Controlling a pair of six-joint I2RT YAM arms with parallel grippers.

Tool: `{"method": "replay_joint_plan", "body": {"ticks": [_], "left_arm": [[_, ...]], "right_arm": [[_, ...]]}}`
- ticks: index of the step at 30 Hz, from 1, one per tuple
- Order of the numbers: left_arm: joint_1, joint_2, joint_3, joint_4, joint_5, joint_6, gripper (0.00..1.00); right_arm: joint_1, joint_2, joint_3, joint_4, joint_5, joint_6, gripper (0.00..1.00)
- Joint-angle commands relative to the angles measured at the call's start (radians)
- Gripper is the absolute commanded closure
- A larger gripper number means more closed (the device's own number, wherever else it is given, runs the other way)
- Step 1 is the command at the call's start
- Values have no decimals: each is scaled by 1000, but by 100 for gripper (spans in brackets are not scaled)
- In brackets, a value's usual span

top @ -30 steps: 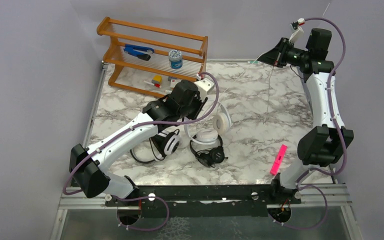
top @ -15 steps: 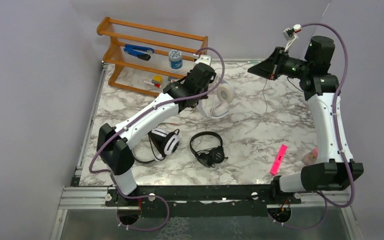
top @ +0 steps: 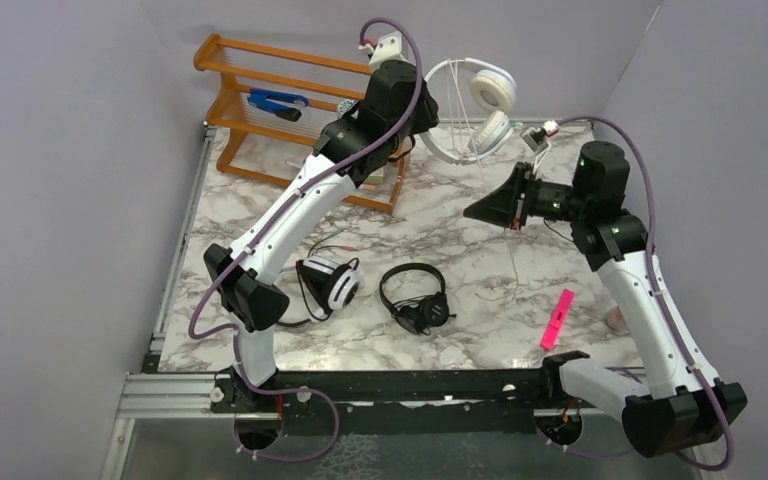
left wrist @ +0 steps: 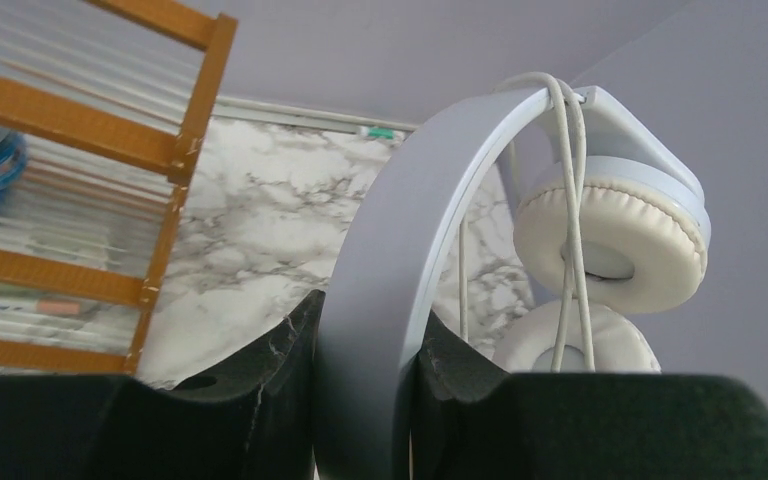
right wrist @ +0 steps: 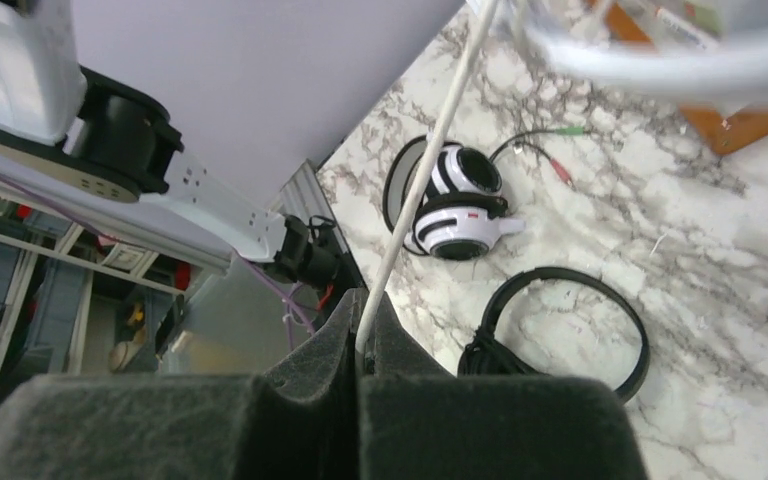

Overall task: Wrap the headphones
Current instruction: Wrap the headphones cable around the headphones.

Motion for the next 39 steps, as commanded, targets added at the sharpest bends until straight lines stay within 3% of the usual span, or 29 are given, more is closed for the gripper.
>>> {"method": "replay_joint_plan", "body": {"ticks": [1,5,10,14,20,29,33,36,39], "left_arm": [[20,15,93,97,30,-122,100],[20,6,75,177,179,-180,100],[20,-106,-102,362,314,-236,100],[23,-194,-231,452,324,-264,100],[31,-236,-276,499,359,-312,100],[30,-263,-339,675,596,-447,100],[26,-285,-330,691,703,-397,100],[22,-315,-345,679,785,-343,100],[20,-350,-356,576,904,-218,100]], "right_arm": [[51,-91,-168,166,-34,107,100],[72,-79,-281,244,-1,115,100],[72,-84,-374,334,131,127,96],[72,-111,-482,572,169,210,93],[72,-121,-621,799,198,284,91],[71,42,-727,1131,211,325,92],[67,141,-699,1190,232,280,91],[32,209,-653,1191,203,249,99],[-51,229,-620,1177,176,255,100]]}}
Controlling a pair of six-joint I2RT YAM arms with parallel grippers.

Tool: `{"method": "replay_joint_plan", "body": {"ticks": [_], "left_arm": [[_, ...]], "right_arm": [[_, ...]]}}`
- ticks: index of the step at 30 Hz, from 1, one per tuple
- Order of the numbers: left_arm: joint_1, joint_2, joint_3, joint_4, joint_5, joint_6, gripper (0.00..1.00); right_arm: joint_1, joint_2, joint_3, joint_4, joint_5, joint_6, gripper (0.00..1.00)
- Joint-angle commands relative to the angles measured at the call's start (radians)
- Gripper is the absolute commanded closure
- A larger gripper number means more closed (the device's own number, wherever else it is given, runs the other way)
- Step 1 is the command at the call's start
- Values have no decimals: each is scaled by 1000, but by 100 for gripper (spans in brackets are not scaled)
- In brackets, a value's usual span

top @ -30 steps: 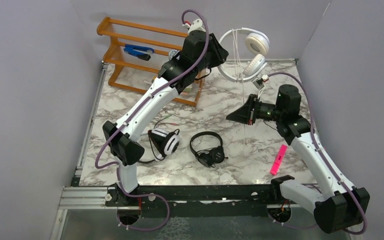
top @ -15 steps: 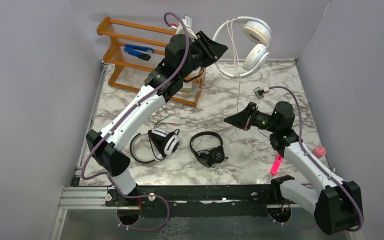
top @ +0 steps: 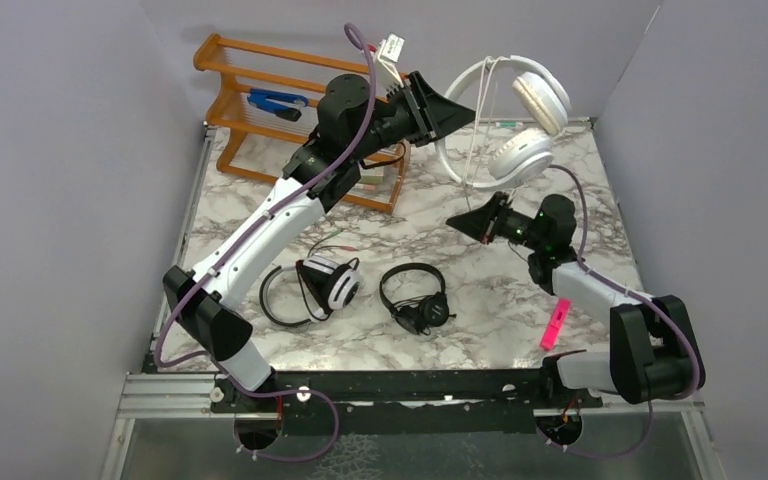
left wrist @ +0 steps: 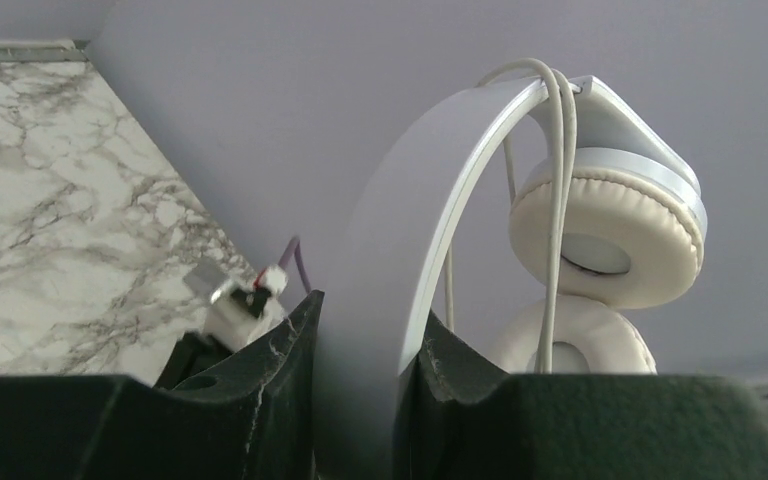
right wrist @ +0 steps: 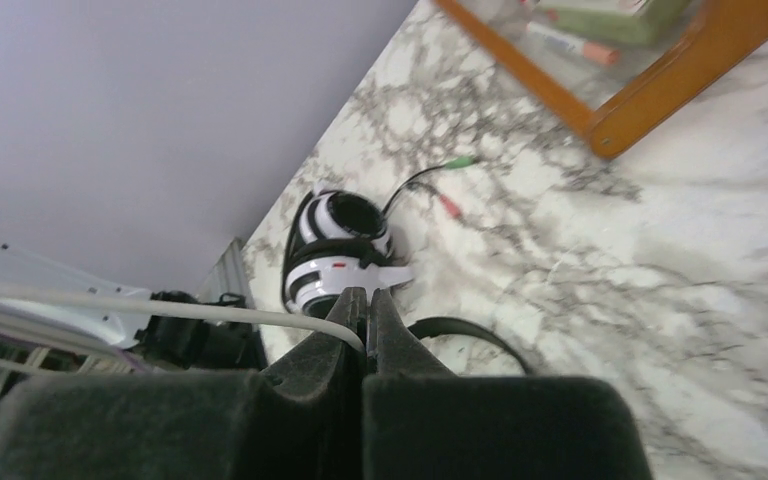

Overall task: Wrap the headphones
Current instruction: Wrap the headphones cable around the headphones.

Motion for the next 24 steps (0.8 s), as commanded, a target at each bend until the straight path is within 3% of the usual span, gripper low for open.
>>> {"method": "replay_joint_plan", "body": {"ticks": [1,4,6,8,14,18,24], "left_arm": [[-9,-127,-4,-74,245,175,100],[-11,-203,-76,-278,248,392,100],[-13,-245,-127,-403,191,531,100],[-21,-260,-158,-517,125,661,100],[-92,-226,-215,-692,-89,1001,100],[-114,-191,-237,-703,-252,1141,100],[-117,-150,-234,-681,-313,1225,100]], "right_arm": [[-122,27,74,24,-18,-31,100],[-236,33,140,-83,-64,-60,100],[-278,51,230,-249,-72,-138,100],[-288,88,364,-518,-85,-241,100],[-289,144,647,-943,-110,-414,100],[-288,117,710,-1024,-115,-409,100],[-288,100,736,-1074,-128,-440,97]]}}
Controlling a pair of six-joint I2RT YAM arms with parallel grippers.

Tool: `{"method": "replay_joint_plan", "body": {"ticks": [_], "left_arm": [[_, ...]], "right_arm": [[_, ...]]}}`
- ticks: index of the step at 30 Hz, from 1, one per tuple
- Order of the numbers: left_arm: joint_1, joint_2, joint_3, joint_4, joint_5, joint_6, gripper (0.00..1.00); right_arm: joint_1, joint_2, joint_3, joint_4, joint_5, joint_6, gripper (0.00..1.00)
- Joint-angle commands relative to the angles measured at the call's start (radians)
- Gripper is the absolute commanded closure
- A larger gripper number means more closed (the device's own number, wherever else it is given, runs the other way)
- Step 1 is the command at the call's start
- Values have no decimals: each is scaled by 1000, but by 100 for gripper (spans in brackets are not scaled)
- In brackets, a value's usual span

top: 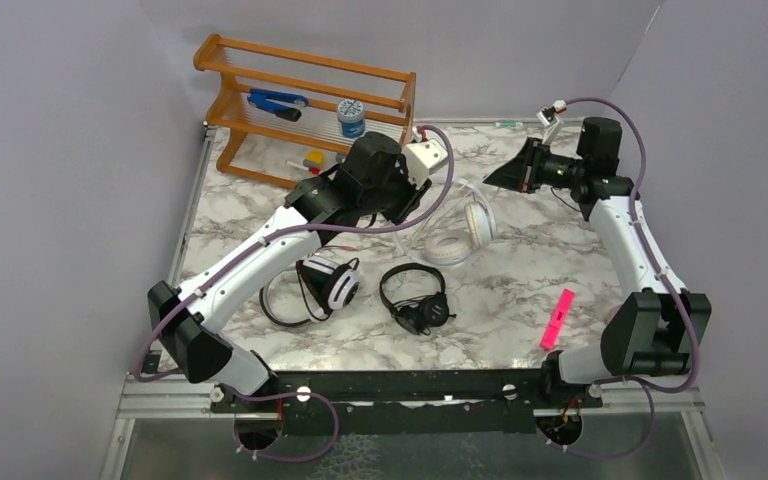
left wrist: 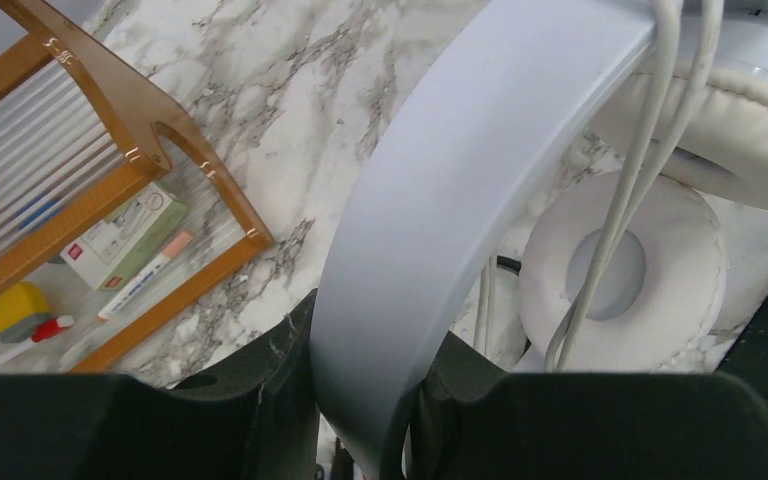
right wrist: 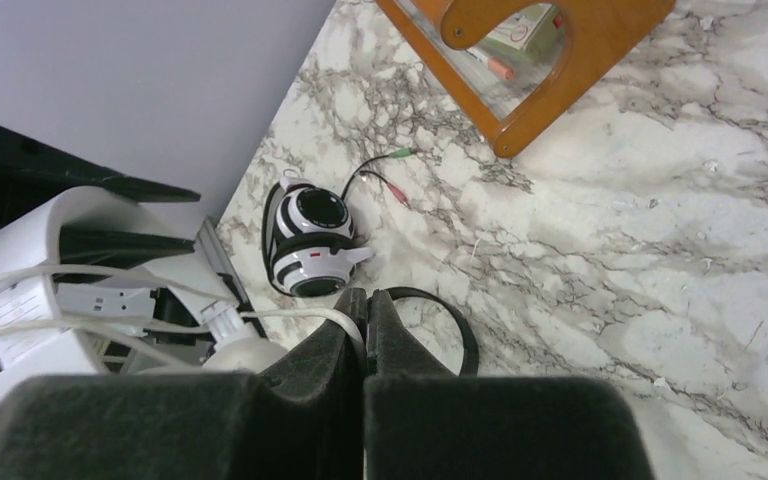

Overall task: Wrap the headphones
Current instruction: Wrap the headphones cable around the headphones.

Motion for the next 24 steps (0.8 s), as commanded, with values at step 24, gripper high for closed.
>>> {"method": "replay_joint_plan", "body": {"ticks": [24], "left_arm": [[-15,14,-74,234,-441,375,100]], "right_arm": [[12,-121,-4,-168,-65,-3,100]]}}
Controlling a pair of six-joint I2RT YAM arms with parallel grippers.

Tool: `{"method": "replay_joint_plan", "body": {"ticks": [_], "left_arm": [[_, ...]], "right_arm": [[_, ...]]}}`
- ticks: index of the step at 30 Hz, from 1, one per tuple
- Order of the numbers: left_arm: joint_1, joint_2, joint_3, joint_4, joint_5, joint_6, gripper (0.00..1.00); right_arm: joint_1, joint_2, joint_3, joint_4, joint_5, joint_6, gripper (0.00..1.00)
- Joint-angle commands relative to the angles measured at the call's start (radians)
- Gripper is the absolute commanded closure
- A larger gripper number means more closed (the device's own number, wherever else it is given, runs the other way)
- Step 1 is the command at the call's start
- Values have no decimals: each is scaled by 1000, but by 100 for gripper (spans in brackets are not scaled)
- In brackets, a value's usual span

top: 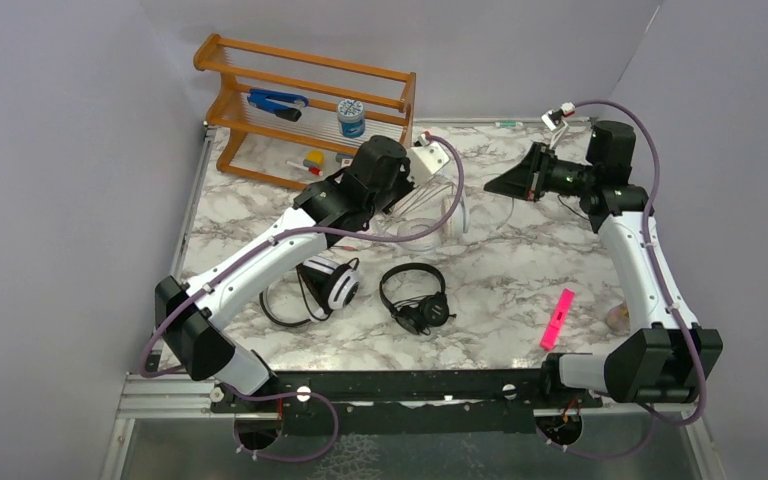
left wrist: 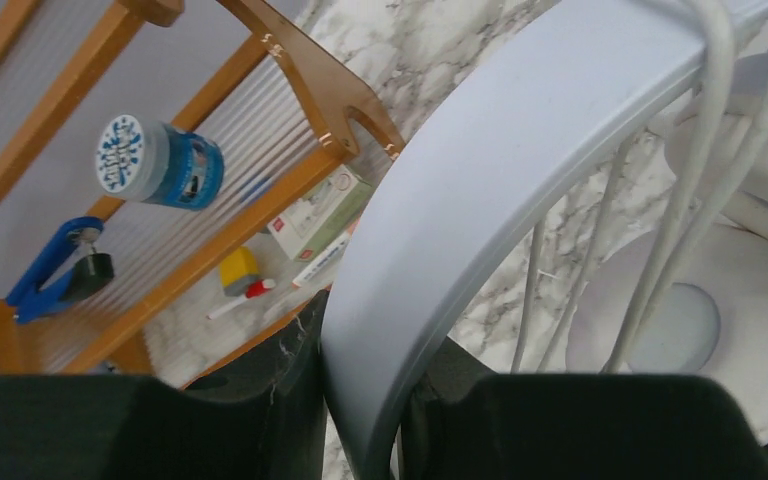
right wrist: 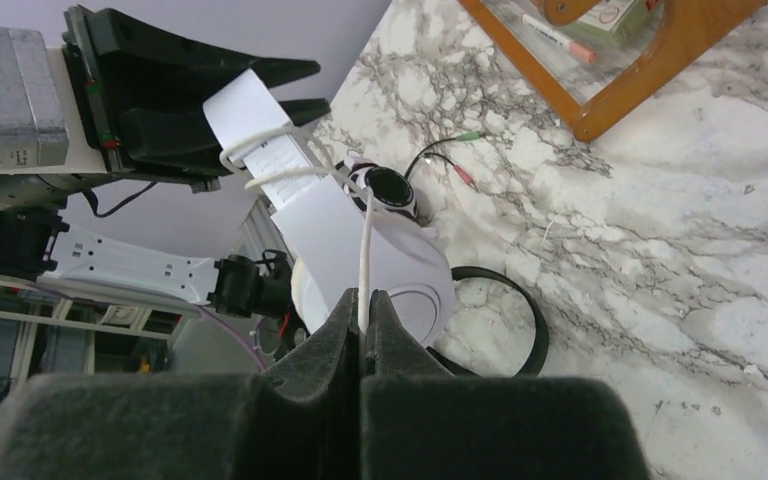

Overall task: Wrap the headphones
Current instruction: Wrap the headphones cable around the headphones.

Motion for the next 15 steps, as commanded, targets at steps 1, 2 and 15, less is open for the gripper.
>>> {"method": "replay_joint_plan", "body": {"ticks": [1,2,15], "left_arm": [[-7,-26,-65,213,-71,152,100],[-12,-31,-79,234,-45,169,100],[-64,32,-117,246,-83,145,100]], "right_arm": [[2,20,-7,-73,21,-47,100],[2,25,-9,-62,14,-36,100],[15,54,75,79,-66,160,100]]}}
